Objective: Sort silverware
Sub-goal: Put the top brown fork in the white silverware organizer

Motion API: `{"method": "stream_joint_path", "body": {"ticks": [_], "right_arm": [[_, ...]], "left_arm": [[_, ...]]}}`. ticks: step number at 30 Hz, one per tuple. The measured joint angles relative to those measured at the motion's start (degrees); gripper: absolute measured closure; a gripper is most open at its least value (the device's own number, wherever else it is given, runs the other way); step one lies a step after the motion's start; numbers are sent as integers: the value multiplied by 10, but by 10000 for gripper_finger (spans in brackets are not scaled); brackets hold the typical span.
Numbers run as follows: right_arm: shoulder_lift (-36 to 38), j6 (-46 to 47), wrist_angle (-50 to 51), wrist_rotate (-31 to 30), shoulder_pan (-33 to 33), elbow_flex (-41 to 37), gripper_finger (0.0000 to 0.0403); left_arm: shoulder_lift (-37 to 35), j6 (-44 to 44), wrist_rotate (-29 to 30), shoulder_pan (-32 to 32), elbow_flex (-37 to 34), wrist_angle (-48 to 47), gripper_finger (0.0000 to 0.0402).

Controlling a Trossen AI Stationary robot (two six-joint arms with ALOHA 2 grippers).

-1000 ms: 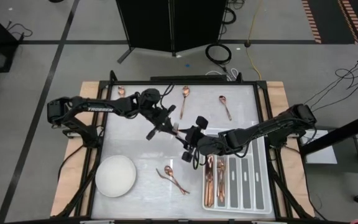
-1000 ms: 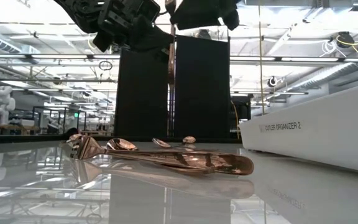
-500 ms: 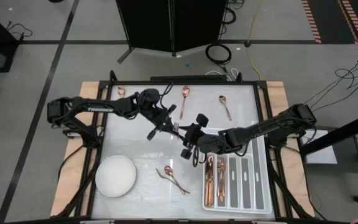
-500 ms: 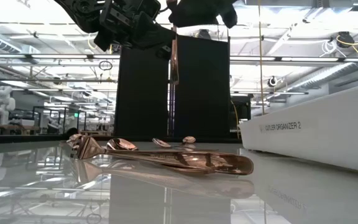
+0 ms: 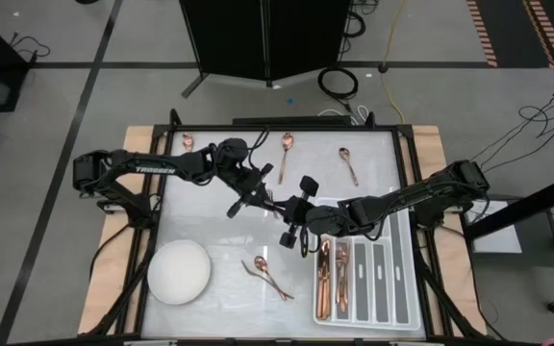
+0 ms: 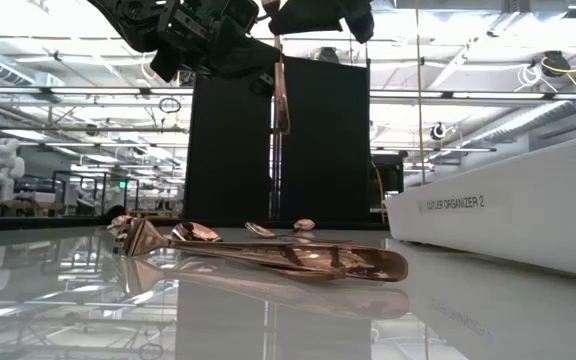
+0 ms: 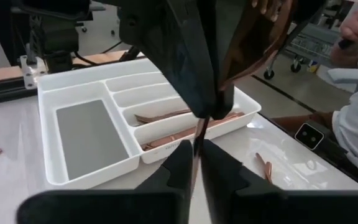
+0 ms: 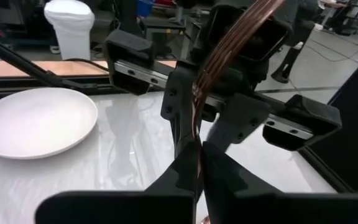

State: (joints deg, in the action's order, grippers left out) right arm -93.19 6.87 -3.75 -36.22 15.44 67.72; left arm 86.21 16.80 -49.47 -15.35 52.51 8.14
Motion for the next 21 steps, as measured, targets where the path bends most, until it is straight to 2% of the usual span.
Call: {"method": "stream_joint_path", "body": {"ticks": [6, 9, 11, 13, 15, 16, 18, 21], "right_arm": [[19, 13, 36, 6, 7, 0, 402], [47, 21, 83, 5, 16, 0, 402], [66, 11, 121, 13, 22, 0, 402], [82, -29, 134, 69, 23, 0, 402], [96, -83, 121, 154, 23, 0, 402], [100, -114, 104, 205, 23, 0, 403], [103, -181, 57, 309, 17, 0, 403], [98, -271, -26, 449, 1, 0, 403]], "left_arm": [[-1, 0, -1, -13, 0, -4, 286], [-12, 0, 0, -33, 0, -36, 245], [-24, 1, -38, -49, 0, -67, 225], [-27, 27, -157, -63, 0, -95, 214], [-27, 64, -304, -70, 0, -110, 210], [-26, 80, -358, -70, 0, -109, 209], [-20, 113, -402, -66, 1, -107, 209], [-1, 144, -395, -40, 1, -93, 208]]}}
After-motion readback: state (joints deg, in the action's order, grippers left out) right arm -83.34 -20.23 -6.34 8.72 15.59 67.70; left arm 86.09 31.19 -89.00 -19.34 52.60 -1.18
